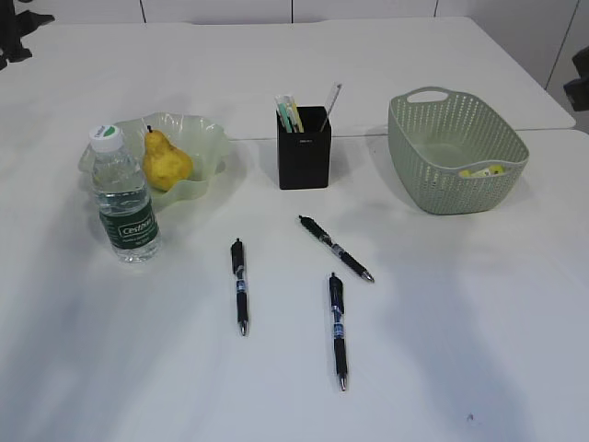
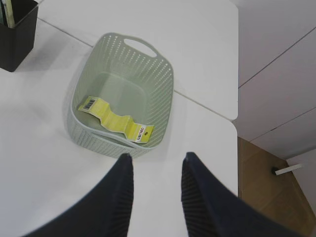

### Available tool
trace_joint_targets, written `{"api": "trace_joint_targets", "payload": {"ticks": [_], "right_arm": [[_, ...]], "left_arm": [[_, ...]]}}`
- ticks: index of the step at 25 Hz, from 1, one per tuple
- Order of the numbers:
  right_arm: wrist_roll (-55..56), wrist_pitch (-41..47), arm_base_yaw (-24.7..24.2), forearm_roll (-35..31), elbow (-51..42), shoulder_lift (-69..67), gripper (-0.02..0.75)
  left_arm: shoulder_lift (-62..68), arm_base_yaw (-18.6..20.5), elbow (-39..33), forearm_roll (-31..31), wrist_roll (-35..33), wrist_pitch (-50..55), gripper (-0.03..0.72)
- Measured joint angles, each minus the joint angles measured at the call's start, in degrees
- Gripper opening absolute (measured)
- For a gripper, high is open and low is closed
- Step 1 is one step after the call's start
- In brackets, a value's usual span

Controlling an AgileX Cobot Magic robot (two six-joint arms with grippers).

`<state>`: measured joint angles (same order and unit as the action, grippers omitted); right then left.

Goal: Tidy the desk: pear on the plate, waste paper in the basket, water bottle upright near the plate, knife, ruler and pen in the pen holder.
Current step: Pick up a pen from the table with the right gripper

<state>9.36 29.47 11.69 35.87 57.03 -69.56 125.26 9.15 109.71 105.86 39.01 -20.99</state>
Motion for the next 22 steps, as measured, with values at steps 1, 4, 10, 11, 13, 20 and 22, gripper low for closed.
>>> {"api": "trace_joint_targets", "payload": {"ticks": [1,4,10,11,13,20,22], "right_arm": [[0.0,-0.1,0.0,0.0,0.0,0.0,0.279],[0.0,-0.2,0.0,0.2,0.0,0.0,0.279],[0.0,-0.4,0.0,0.3,0.0,0.0,0.279],[0.0,-0.4,0.0,0.3,0.0,0.0,0.279],[0.0,-0.4,0.0,0.3,0.0,0.0,0.279],[0.0,-0.4,0.0,0.4,0.0,0.0,0.279],[0.0,-0.5,0.0,0.4,0.0,0.0,0.279]], "left_arm": [[0.0,0.1,-0.9,0.0,-1.9,2.0,0.396],[0.0,0.2,-2.7,0.0,-10.9,6.3,0.395],[0.0,0.2,-4.8,0.0,-21.6,14.4,0.394],[0.0,0.2,-5.1,0.0,-21.8,15.1,0.392],[0.0,0.2,-5.7,0.0,-21.8,15.8,0.373],[0.0,0.2,-9.9,-7.2,-20.4,19.5,0.251],[0.0,0.2,-10.0,-12.9,-19.8,20.1,0.237]]}}
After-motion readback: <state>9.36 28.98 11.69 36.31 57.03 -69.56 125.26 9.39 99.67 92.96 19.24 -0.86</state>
